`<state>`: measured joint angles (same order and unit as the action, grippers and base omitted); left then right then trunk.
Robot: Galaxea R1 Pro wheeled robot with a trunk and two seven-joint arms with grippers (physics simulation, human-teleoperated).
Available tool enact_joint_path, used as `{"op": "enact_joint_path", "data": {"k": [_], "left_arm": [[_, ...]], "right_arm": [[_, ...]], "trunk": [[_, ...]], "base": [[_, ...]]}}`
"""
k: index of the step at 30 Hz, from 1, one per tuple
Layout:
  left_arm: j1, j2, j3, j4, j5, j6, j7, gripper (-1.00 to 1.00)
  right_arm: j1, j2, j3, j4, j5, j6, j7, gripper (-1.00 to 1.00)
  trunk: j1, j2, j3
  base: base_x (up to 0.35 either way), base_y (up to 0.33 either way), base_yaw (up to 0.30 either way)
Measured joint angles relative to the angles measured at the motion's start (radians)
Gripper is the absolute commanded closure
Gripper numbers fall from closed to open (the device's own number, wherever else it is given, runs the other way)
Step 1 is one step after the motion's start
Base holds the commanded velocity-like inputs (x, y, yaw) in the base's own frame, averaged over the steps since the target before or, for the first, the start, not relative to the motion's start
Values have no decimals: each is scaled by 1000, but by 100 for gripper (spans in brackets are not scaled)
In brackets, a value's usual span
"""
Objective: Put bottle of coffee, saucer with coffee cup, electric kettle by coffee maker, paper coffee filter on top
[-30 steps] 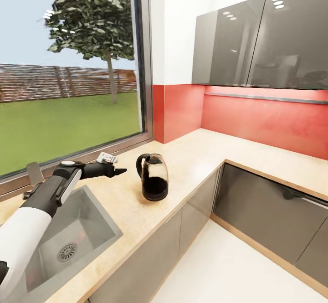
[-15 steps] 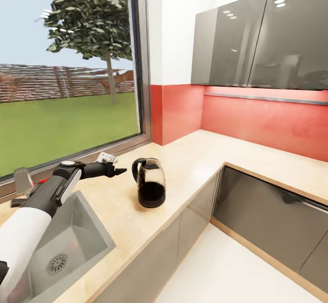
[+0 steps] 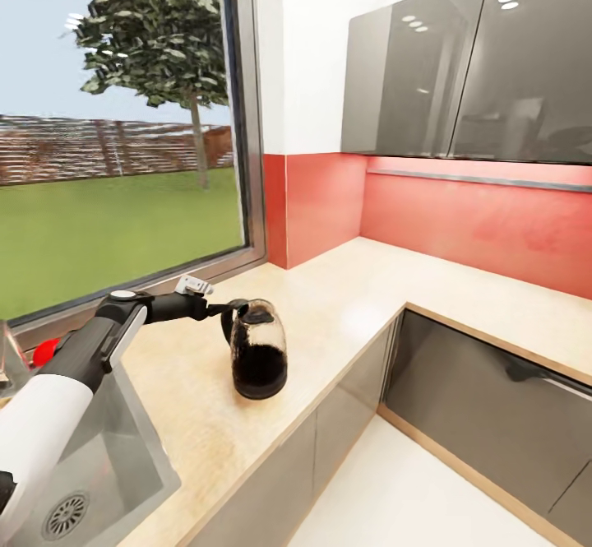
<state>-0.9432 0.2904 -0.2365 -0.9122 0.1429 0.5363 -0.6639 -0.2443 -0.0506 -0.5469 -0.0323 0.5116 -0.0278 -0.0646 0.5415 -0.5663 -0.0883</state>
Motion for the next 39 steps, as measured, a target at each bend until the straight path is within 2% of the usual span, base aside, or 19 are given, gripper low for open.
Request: {"op": "enact_joint_path", "data": {"k": [26, 33, 35, 39], "left_arm": [[38, 1, 0, 0, -1, -7, 0, -100], [66, 2, 1, -3, -1, -10, 0, -100], [70, 2, 1, -3, -1, -25, 0, -100], [92, 1, 1, 0, -1, -96, 8, -100]], "right_arm": [[0, 1, 1, 0, 1, 0, -1, -100], [0, 3, 2, 0, 1, 0, 0, -100], [0, 3, 2, 0, 1, 0, 0, -100], [0, 3, 2, 0, 2, 0, 0, -100]], "trunk": [[0, 0, 0], [0, 0, 0], [0, 0, 0], [0, 0, 0]], "base": [[3, -1, 0], [0, 0, 0], [0, 0, 0], [0, 0, 0]]}}
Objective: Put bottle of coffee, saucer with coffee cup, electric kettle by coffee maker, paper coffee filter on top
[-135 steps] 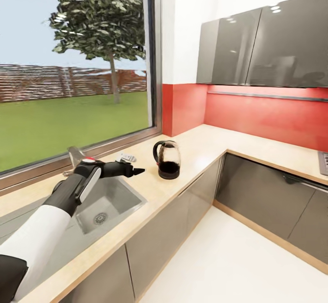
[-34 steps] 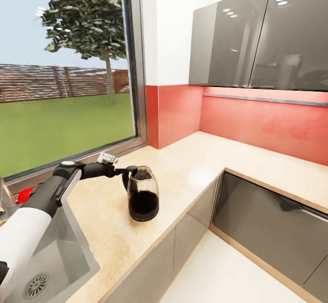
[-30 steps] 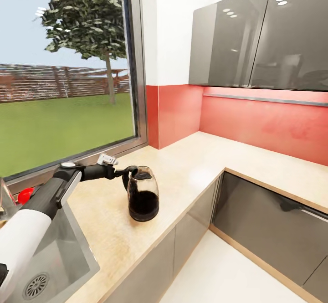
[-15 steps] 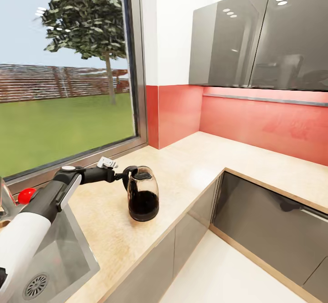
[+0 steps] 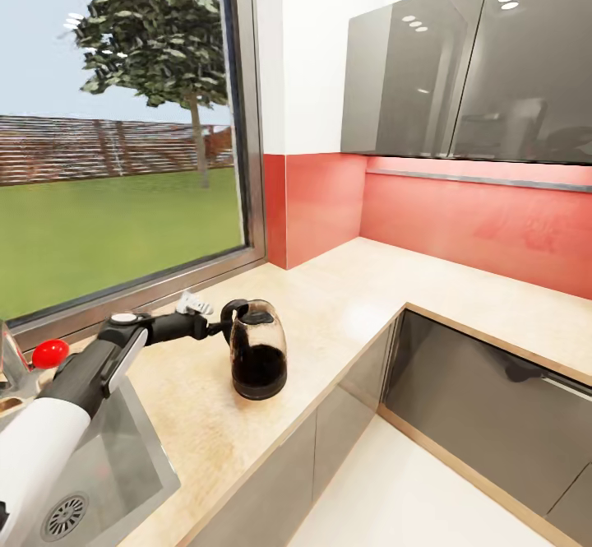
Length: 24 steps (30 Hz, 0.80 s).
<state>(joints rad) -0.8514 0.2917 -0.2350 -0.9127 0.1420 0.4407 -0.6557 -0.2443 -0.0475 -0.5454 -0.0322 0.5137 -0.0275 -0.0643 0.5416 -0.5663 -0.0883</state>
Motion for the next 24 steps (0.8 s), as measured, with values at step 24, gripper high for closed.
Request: {"op": "enact_joint_path", "data": {"k": [24], "left_arm": [[59, 6, 5, 78, 14, -151, 58, -100]], "right_arm": [[0, 0, 0, 2, 1, 1, 0, -100]], "trunk": [[0, 0, 0]], "base": [[0, 0, 0]]}}
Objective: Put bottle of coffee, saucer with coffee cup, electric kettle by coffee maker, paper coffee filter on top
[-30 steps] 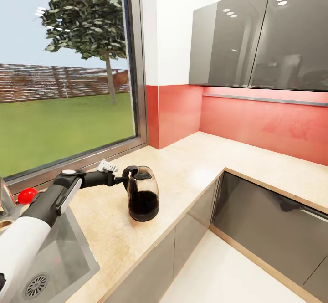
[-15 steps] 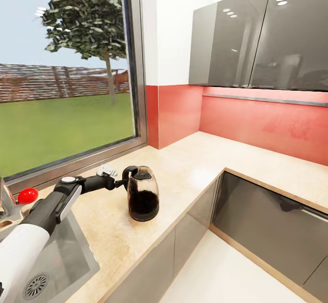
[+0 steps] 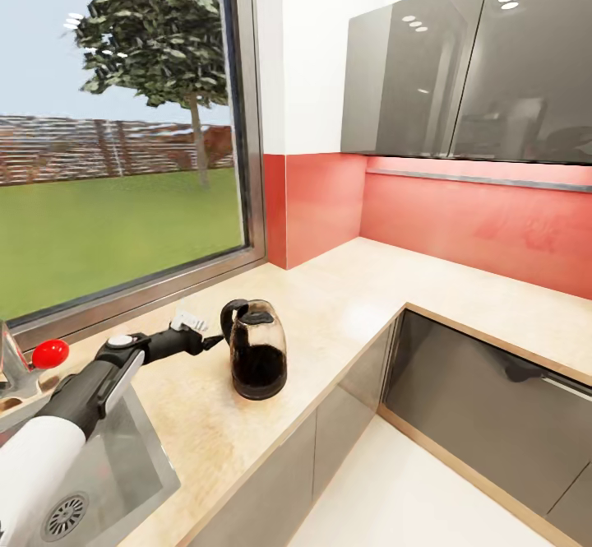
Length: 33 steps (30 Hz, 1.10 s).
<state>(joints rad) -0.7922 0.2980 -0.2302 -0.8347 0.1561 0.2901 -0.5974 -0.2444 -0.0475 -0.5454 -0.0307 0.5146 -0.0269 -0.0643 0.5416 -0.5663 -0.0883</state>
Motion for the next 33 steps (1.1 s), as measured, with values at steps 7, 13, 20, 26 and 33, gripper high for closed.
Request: {"op": "enact_joint_path", "data": {"k": [7, 13, 20, 26, 33], "left_arm": [[-1, 40, 41, 55, -5, -2, -186, -100], [-1, 44, 62, 57, -13, -2, -201, -100], [0, 44, 65, 56, -13, -3, -202, -100], [0, 43, 65, 56, -13, -3, -200, -100], [0, 43, 66, 57, -13, -3, -198, -100]], "right_arm": [[0, 0, 0, 0, 0, 0, 0, -100], [0, 0, 0, 0, 0, 0, 0, -100], [0, 0, 0, 0, 0, 0, 0, -100], [0, 0, 0, 0, 0, 0, 0, -100], [0, 0, 0, 0, 0, 0, 0, -100]], "trunk": [[0, 0, 0], [0, 0, 0], [0, 0, 0], [0, 0, 0], [0, 0, 0]], "base": [[0, 0, 0], [0, 0, 0], [111, -25, 0], [64, -17, 0], [9, -2, 0]]}}
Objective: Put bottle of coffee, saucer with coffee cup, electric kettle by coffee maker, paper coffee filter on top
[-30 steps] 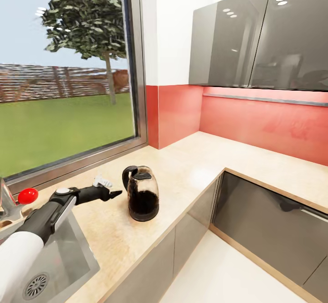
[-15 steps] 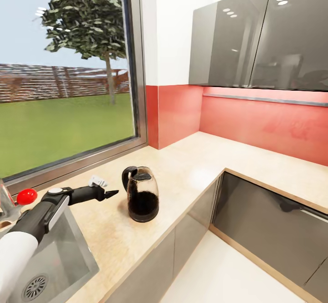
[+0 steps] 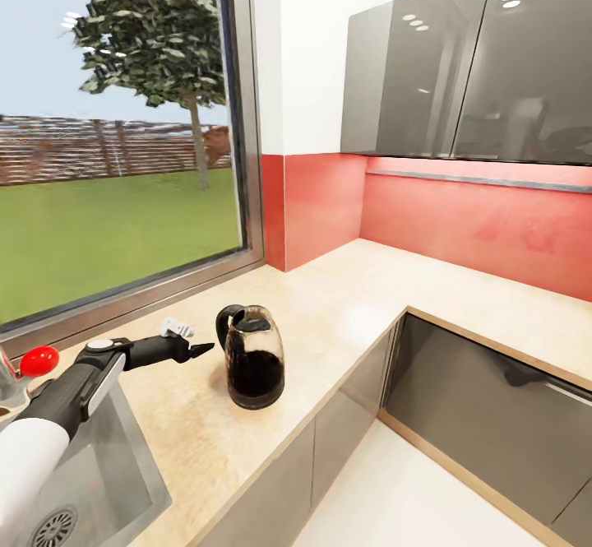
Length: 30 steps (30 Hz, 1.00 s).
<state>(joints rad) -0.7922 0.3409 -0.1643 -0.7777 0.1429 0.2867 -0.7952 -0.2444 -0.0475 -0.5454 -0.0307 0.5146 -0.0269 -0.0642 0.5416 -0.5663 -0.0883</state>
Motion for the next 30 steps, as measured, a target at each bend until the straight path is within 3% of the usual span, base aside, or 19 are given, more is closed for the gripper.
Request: {"op": "enact_joint_path", "data": {"k": [9, 16, 30], "left_arm": [[0, 0, 10, -4, 5, -1, 3, -100], [0, 1, 72, -12, 0, 0, 2, -100], [0, -1, 73, -12, -7, -1, 2, -100]], "right_arm": [[0, 0, 0, 0, 0, 0, 0, -100], [0, 0, 0, 0, 0, 0, 0, -100], [0, 0, 0, 0, 0, 0, 0, -100]], "trunk": [[0, 0, 0], [0, 0, 0], [0, 0, 0]], "base": [[0, 0, 0], [0, 0, 0], [0, -37, 0]]}}
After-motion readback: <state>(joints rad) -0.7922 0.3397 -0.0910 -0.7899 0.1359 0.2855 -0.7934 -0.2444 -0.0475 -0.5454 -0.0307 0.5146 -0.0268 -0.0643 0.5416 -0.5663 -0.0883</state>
